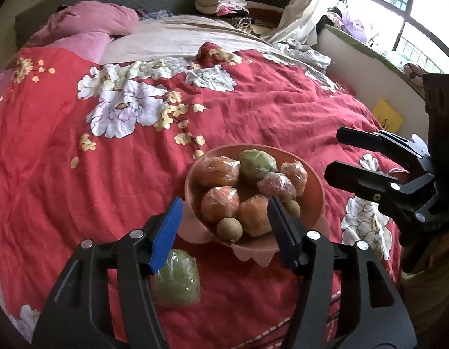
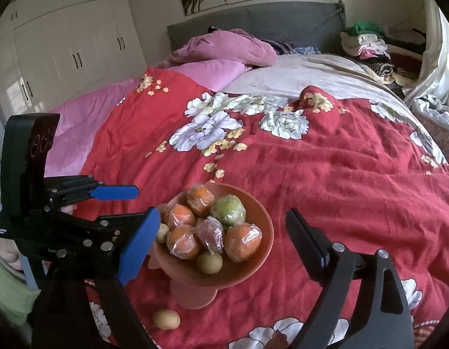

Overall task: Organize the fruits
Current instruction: 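Open both grippers releasing the items in the bowl and withdraw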

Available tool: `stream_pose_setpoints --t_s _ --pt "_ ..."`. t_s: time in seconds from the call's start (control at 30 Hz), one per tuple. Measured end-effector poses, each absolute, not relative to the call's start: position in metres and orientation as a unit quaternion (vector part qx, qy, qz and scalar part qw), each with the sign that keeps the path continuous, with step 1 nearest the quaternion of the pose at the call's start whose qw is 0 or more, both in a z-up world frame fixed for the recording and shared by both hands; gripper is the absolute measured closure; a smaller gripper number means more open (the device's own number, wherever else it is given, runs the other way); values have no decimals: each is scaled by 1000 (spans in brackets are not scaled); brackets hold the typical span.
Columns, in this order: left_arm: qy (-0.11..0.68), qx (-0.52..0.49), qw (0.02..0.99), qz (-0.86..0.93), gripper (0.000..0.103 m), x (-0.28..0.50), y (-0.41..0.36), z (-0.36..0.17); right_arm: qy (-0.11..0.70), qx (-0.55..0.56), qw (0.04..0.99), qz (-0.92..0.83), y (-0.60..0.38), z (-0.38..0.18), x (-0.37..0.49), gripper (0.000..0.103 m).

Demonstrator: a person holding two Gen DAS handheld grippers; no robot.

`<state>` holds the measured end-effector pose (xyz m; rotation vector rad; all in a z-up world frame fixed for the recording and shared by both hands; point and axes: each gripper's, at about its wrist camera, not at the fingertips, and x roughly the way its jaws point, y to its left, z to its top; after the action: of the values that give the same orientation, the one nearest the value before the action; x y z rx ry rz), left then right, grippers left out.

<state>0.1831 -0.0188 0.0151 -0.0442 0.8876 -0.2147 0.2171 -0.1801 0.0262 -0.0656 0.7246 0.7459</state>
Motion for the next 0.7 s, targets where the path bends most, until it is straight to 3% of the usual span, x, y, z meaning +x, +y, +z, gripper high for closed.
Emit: stream_pose_setpoints --t_s 0.7 --pt "415 -38 906 -81 19 166 -3 25 323 -37 875 359 -184 38 193 7"
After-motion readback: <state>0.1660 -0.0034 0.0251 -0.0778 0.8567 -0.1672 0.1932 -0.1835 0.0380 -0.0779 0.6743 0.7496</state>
